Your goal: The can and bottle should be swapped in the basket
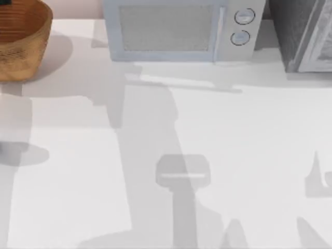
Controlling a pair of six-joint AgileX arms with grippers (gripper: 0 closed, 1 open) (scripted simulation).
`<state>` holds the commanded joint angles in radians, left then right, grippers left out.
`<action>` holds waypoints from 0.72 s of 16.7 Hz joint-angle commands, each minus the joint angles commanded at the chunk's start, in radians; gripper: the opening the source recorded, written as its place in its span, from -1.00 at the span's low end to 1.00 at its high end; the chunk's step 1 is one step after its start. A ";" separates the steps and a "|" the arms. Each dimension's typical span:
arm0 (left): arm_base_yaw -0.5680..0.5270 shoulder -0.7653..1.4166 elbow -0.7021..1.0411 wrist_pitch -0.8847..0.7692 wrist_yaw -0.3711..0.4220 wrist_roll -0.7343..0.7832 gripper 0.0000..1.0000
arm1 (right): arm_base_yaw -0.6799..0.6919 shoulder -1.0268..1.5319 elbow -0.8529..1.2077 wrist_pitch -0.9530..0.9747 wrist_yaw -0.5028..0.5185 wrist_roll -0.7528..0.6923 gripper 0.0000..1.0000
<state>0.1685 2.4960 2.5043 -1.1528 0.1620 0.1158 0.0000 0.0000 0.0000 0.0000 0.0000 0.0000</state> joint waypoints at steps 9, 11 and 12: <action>-0.071 -0.938 -0.912 0.423 -0.083 -0.041 -1.00 | 0.000 0.000 0.000 0.000 0.000 0.000 1.00; -0.089 -1.169 -1.143 0.529 -0.097 -0.049 -1.00 | 0.000 0.000 0.000 0.000 0.000 0.000 1.00; -0.098 -1.283 -1.258 0.582 -0.103 -0.053 -1.00 | 0.000 0.000 0.000 0.000 0.000 0.000 1.00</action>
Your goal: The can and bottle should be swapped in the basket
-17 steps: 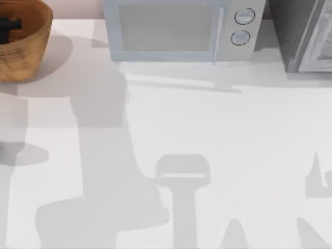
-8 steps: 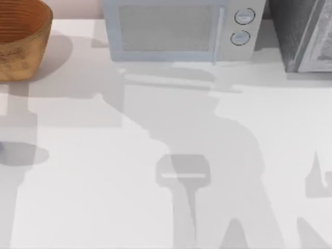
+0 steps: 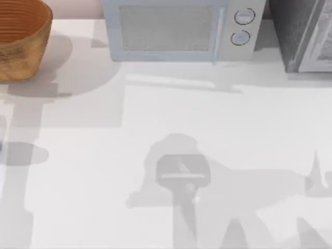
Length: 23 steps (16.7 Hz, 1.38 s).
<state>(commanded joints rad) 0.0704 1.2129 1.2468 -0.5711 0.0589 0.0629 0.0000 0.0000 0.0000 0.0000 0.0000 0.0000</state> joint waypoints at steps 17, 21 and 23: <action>-0.070 -1.213 -1.247 0.571 -0.059 -0.063 -1.00 | 0.000 0.000 0.000 0.000 0.000 0.000 1.00; -0.070 -1.213 -1.247 0.571 -0.059 -0.063 -1.00 | 0.000 0.000 0.000 0.000 0.000 0.000 1.00; -0.069 -1.208 -1.247 0.569 -0.059 -0.061 -1.00 | 0.000 0.000 0.000 0.000 0.000 0.000 1.00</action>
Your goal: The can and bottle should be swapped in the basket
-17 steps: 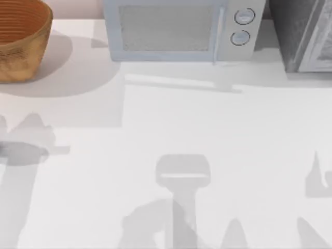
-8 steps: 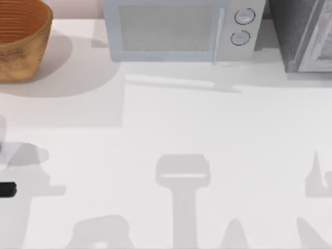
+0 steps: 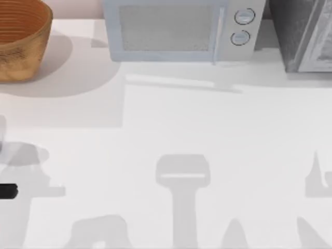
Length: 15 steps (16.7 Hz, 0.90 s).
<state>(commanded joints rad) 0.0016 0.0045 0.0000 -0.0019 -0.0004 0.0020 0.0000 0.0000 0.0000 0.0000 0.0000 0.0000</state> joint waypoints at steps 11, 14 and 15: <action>-0.082 0.517 0.250 0.299 0.157 0.034 -1.00 | 0.000 0.000 0.000 0.000 0.000 0.000 1.00; -0.108 0.700 0.331 0.397 0.215 0.034 -1.00 | 0.000 0.000 0.000 0.000 0.000 0.000 1.00; -0.116 0.757 0.355 0.428 0.234 0.034 -1.00 | 0.000 0.000 0.000 0.000 0.000 0.000 1.00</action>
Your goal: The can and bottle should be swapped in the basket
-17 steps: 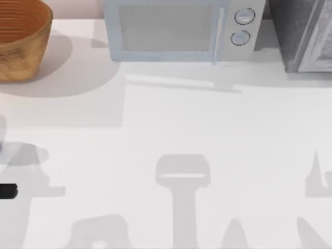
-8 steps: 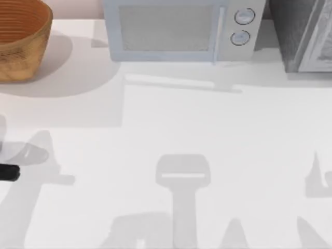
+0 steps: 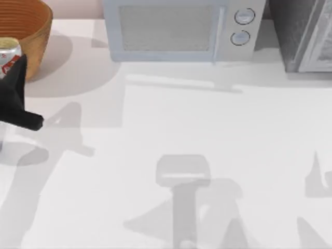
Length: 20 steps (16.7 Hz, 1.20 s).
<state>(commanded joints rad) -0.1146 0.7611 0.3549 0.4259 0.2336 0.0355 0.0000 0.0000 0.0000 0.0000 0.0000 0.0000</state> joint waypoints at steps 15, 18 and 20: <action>-0.126 0.720 0.309 0.405 0.279 -0.009 -1.00 | 0.000 0.000 0.000 0.000 0.000 0.000 1.00; -0.156 0.834 0.367 0.481 0.347 -0.007 -1.00 | 0.000 0.000 0.000 0.000 0.000 0.000 1.00; -0.172 0.911 0.400 0.523 0.391 -0.007 -1.00 | 0.000 0.000 0.000 0.000 0.000 0.000 1.00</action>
<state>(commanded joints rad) -0.2862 1.6717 0.7552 0.9493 0.6245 0.0284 0.0000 0.0000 0.0000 0.0000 0.0000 0.0000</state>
